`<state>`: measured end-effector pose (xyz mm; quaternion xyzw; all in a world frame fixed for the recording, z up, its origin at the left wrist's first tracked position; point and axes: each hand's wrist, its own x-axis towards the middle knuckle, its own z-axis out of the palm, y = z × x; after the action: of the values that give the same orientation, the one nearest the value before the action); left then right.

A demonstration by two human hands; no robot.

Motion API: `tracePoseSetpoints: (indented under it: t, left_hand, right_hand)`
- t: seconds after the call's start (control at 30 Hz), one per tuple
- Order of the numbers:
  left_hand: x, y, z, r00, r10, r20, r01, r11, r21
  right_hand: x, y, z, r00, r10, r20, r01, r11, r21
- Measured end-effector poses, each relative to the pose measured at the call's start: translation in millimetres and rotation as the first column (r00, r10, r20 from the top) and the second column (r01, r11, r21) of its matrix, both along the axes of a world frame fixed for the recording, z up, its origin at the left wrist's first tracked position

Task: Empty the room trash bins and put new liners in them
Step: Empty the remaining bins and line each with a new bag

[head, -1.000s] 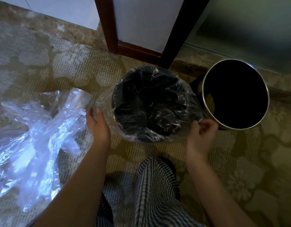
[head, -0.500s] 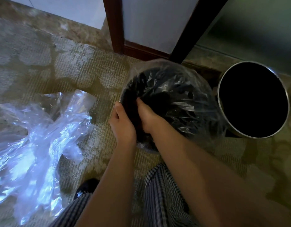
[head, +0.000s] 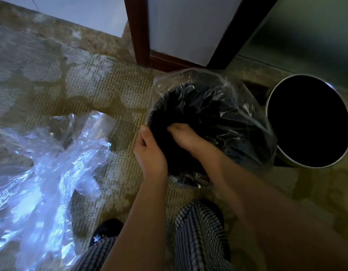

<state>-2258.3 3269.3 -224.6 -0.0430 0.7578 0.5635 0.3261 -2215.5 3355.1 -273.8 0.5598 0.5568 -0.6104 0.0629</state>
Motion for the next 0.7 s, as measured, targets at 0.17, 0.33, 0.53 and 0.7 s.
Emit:
tracePoseSetpoints:
  t: [0.17, 0.33, 0.53, 0.7]
  left_hand:
    - [3, -1, 7, 0.906, -0.142, -0.398, 0.013, 0.951, -0.309]
    - [-22, 26, 20, 0.465, -0.627, -0.625, 0.358, 0.779, -0.515]
    - [-49, 65, 11, -0.070, -0.881, -0.469, 0.574, 0.349, -0.741]
    - [-59, 87, 4, 0.132, -0.847, -0.515, 0.634, 0.472, -0.613]
  right_hand:
    - [51, 22, 42, 0.994, 0.104, 0.038, -0.111, 0.952, 0.285]
    - [63, 37, 31, 0.903, 0.368, 0.221, -0.405, 0.902, 0.149]
    - [60, 45, 3, 0.737, 0.547, 0.397, -0.615, 0.787, 0.058]
    - [56, 51, -1, 0.683, 0.592, 0.428, -0.657, 0.754, 0.005]
